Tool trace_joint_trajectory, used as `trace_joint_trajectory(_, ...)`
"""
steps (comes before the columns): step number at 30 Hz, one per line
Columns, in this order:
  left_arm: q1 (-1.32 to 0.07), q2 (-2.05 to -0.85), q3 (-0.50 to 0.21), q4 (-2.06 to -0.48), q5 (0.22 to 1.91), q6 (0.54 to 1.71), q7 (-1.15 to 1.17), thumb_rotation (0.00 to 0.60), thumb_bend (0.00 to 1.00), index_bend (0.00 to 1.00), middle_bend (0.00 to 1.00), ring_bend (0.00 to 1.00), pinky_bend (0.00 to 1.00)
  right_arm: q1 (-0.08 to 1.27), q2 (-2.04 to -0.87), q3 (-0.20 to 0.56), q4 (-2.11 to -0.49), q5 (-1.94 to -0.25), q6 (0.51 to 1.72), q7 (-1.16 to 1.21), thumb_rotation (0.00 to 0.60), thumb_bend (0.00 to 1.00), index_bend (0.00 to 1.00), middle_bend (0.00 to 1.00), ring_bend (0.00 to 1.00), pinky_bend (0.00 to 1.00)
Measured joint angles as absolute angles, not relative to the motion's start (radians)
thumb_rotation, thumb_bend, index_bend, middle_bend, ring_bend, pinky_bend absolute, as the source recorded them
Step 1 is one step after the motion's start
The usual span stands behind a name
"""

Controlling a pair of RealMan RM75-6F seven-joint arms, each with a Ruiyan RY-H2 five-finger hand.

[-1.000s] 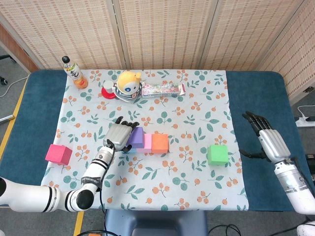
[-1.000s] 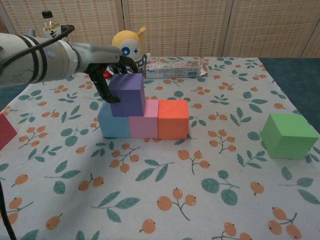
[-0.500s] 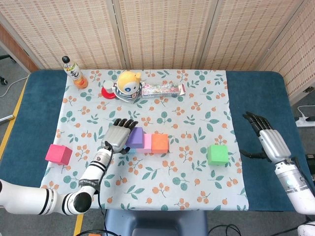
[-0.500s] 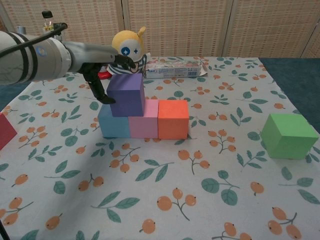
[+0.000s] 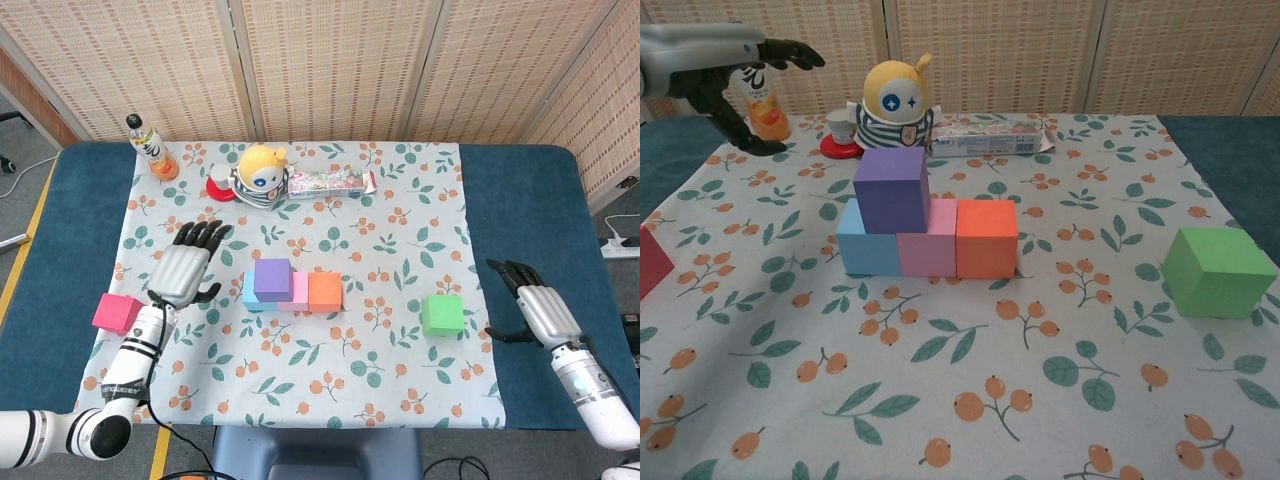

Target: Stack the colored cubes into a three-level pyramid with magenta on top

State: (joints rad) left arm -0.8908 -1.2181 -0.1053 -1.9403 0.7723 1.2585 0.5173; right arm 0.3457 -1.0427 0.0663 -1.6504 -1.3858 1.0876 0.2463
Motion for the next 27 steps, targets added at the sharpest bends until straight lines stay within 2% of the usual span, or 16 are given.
trace_joint_trajectory(5,-0.808,-1.189,-0.065,-1.903,0.878,1.263,0.421,0.6,0.33,0.07,0.06,0.0,0.05,0.36,-1.091,0.055,-1.618,-1.351,1.035,0.179,0.6,0.05,0.03,0.11,0.0,0.0)
trace_joint_trajectory(13,-0.734,-1.177,-0.045,-1.853,1.024,1.268,0.326,0.6,0.32,0.1,0.07,0.0,0.05,0.419,-1.203,0.056,-1.535,-1.302,0.944,0.071,0.6,0.05,0.07,0.11,0.0,0.0)
trace_joint_trajectory(22,-0.65,-1.156,-0.047,-1.821,1.142,1.288,0.204,0.6,0.32,0.1,0.08,0.0,0.05,0.468,-1.285,0.061,-1.452,-1.322,0.914,0.027,0.6,0.05,0.17,0.11,0.0,0.0)
trace_joint_trajectory(27,-0.622,-1.137,-0.064,-1.824,1.163,1.279,0.175,0.6,0.32,0.1,0.07,0.0,0.05,0.477,-1.297,0.061,-1.439,-1.332,0.91,0.034,0.6,0.05,0.17,0.11,0.0,0.0)
